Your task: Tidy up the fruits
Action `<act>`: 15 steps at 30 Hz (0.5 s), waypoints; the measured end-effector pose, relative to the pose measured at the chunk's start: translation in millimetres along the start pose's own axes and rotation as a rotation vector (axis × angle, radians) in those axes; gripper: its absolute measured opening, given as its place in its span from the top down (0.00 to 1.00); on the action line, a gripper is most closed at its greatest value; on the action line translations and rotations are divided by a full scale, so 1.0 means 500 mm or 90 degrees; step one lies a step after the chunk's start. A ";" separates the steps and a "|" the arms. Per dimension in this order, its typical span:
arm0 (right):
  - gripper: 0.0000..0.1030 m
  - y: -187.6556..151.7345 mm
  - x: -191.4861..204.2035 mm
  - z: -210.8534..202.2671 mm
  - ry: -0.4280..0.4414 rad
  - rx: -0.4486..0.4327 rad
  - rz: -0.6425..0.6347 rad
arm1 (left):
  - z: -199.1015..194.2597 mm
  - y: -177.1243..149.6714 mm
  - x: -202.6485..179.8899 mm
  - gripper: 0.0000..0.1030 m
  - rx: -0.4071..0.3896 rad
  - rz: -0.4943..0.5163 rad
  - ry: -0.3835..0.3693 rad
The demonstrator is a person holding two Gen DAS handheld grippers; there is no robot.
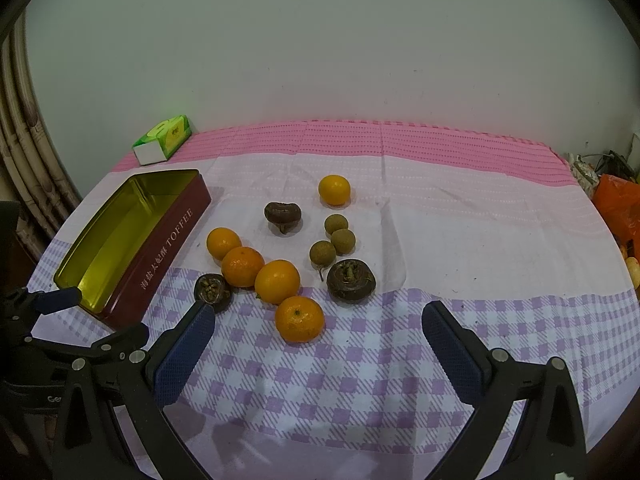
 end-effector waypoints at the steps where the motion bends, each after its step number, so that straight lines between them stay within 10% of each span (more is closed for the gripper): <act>1: 0.00 0.000 0.000 0.000 0.001 0.000 0.000 | -0.001 0.000 0.000 0.01 0.000 0.000 -0.002; 15: 0.00 -0.004 0.003 0.002 0.004 0.003 -0.002 | -0.007 0.001 0.004 0.01 0.001 0.002 0.011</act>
Point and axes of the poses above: each gripper's, at about its wrist camera, not at the fingertips, and z roughly the way its jaws point, x to its left, y to its top, the point moved 8 cm from there along z, roughly the way its jaws point, and after that the axes turned 5 degrees about -z, right-handed, at the moved point
